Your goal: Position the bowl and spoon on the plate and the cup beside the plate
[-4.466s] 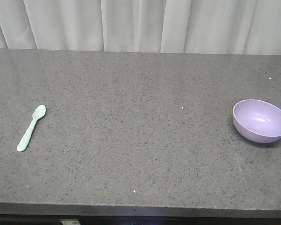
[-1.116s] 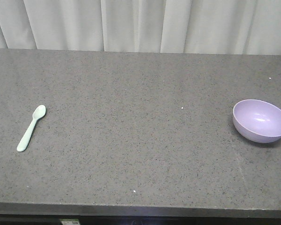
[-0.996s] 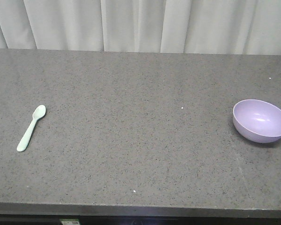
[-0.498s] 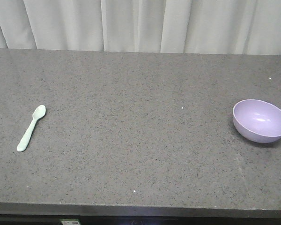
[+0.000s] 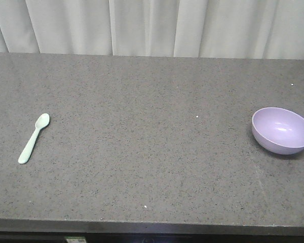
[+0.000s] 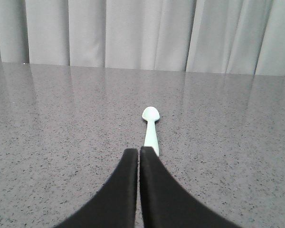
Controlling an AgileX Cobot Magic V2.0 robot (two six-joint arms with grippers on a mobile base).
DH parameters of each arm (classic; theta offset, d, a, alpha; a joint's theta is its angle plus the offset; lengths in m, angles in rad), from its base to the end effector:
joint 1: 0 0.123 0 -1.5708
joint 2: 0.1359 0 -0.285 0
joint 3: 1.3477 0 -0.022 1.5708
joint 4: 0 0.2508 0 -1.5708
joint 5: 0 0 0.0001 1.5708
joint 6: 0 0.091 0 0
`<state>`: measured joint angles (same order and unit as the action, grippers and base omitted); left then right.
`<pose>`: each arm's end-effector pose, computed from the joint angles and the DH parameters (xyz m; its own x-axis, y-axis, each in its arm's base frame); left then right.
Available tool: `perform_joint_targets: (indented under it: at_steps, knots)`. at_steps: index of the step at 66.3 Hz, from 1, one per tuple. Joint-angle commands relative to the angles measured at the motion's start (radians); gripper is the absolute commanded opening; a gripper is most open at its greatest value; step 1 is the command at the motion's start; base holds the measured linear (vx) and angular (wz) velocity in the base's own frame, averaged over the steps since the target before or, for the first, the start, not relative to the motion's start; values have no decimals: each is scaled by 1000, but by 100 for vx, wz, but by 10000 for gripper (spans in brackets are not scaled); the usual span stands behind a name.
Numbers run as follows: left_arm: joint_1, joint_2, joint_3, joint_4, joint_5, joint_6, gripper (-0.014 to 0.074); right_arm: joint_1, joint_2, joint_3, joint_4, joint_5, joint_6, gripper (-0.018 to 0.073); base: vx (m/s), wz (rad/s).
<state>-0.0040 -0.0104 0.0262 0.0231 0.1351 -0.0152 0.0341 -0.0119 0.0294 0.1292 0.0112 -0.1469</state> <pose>0.0566 0.0001 0.1926 -0.0636 0.0079 -0.9979 0.0014 1.0000 0.0079 0.0567 0.0021 0.2029 0.0591 -0.0157 -0.9981 -0.0345 0.9992 -0.0178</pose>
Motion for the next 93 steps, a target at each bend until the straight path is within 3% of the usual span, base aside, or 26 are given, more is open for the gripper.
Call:
perform_joint_targets:
  at_steps: [1,15,36,49,55,63,74,85,93]
  knots:
    - [0,-14,26,-8,-72,-9,-6,-5,-10,7,-7,-74,-4,-3,0,0]
    - [0,-14,21,-12,-135,-36,-6,-5,-10,7,-5,-74,-4,-3,0,0]
    - [0,-14,19,-140,-268,-323,-6,-5,-10,7,169,-86,-1,-3,0,0]
    - [0,-14,18,-151,-274,-484,-6,-5,-10,-1,374,-88,-1,-3,0,0]
    - [-1,-14,16,-151,-287,-537,-6,-5,-10,-46,406,-67,-3,-3,0,0]
    - [-1,-14,3,-151,-322,-541,-6,-5,4,-148,385,-20,-24,-3,0,0]
    - [-3,-13,-115,-133,-269,-536,-6,-5,73,-331,369,64,-101,-3,0,0]
    - [-3,-13,-298,-128,-84,-488,-6,-5,176,-470,369,106,-134,-3,0,0]
    - [-3,9,-456,-133,89,-339,7,-5,241,-533,369,132,-136,-3,0,0]
